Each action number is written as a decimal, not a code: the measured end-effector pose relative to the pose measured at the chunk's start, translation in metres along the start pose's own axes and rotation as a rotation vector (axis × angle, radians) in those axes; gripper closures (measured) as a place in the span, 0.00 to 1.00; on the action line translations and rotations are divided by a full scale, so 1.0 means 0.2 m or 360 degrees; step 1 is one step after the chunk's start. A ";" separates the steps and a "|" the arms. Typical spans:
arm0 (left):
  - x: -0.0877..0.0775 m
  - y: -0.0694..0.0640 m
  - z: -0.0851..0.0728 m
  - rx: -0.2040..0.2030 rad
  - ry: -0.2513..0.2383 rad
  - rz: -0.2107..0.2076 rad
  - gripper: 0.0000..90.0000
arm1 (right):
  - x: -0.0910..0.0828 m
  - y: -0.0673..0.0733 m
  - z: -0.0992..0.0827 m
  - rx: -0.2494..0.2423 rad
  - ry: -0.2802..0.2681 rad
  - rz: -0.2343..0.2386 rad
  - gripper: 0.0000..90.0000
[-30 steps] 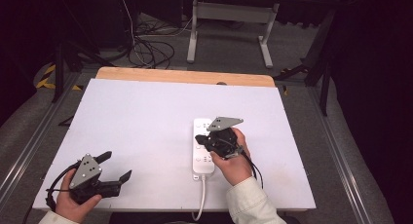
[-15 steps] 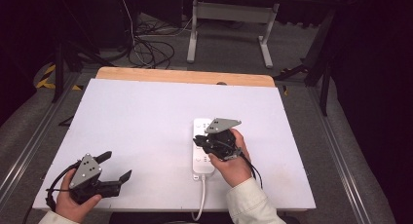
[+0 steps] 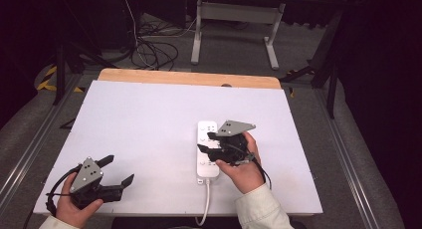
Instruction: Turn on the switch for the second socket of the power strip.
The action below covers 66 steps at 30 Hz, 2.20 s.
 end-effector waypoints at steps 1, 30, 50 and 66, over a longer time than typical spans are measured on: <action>0.00 0.00 0.00 0.0000 0.0000 -0.0002 0.15 | -0.01 0.00 0.00 0.0003 -0.0007 -0.0006 0.50; -0.05 0.00 0.00 -0.0060 0.0007 -0.0056 0.16 | -0.33 -0.19 -0.30 0.0126 -0.0060 -0.0146 0.38; -0.06 0.00 -0.01 -0.0025 0.0004 -0.0042 0.15 | -0.36 -0.26 -0.56 0.0184 -0.0010 -0.0153 0.38; -0.06 -0.01 -0.02 0.0012 0.0012 -0.0034 0.14 | -0.37 -0.29 -0.78 0.0259 0.0130 -0.0218 0.38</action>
Point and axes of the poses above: each handheld gripper's, and its own axes: x roughly forward along the jaws, z roughly out of its top, y roughly to its left, the point moved 7 cm from there along x, roughly forward along the jaws, and after that the axes turned 10 degrees about -z, right-handed, at the moved point
